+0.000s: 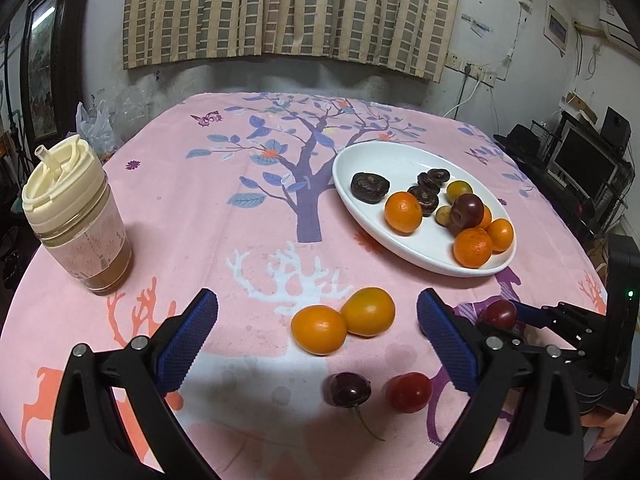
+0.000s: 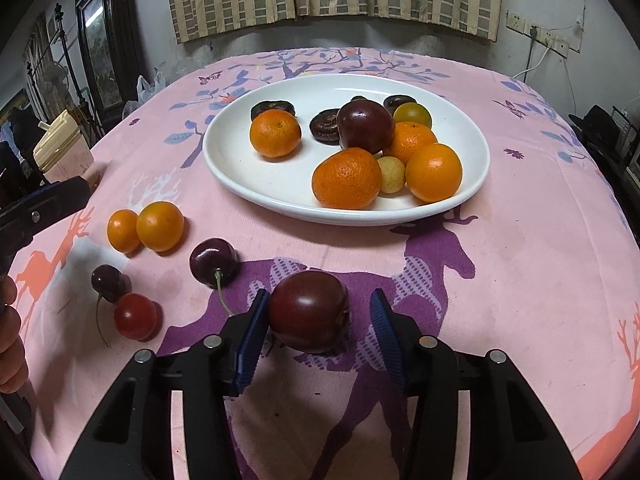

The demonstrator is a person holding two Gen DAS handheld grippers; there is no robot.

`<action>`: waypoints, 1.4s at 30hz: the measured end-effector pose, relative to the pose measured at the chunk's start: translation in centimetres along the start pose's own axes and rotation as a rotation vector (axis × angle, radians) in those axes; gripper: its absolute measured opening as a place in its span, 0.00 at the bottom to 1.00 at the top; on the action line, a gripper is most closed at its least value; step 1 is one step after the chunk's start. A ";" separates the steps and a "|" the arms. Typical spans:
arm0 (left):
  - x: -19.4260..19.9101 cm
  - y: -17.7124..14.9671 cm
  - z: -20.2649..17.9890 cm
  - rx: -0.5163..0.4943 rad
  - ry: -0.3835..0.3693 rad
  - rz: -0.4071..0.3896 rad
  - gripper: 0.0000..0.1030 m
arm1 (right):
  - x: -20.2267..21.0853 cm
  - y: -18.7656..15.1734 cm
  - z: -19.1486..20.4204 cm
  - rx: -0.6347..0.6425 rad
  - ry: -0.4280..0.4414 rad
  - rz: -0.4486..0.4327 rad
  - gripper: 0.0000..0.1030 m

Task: Organize fruits
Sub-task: 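Grasp a red cherry tomato with the left tool while the right grasps a dark plum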

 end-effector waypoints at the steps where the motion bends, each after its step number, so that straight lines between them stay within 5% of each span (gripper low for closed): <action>1: 0.0 0.0 0.0 0.000 0.002 -0.001 0.95 | 0.0 0.0 0.0 0.002 0.000 0.000 0.49; 6: 0.1 0.1 0.2 0.001 0.007 -0.006 0.95 | -0.1 -0.2 0.4 0.017 0.023 0.006 0.38; 12: 0.1 0.0 0.0 -0.008 -0.003 0.001 0.95 | 0.5 0.2 0.0 -0.027 0.044 -0.001 0.38; 15: 0.3 -0.2 -1.4 -0.059 -0.084 0.004 0.95 | 1.0 0.6 -0.5 -0.047 0.033 -0.028 0.38; 18: 1.6 -0.6 -4.5 -0.228 -0.183 -0.025 0.94 | 1.2 0.8 -1.0 -0.066 0.030 -0.028 0.38; 24: 1.7 -3.5 -8.4 -0.435 -0.270 0.019 0.59 | 1.2 0.8 -0.9 -0.058 0.026 -0.027 0.38; 42: -2.3 -6.0 -8.4 -0.440 -0.246 0.168 0.31 | 2.4 1.0 -0.9 -0.071 0.048 -0.051 0.38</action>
Point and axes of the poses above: each gripper's, at about its wrist camera, not at the fingertips, and x roughly against the way its jaws point, z to its left, y to its top, the point moved 7 cm from there along -x, roughly the way its jaws point, and after that the axes turned 11 degrees about -x, right-handed, at the moved point
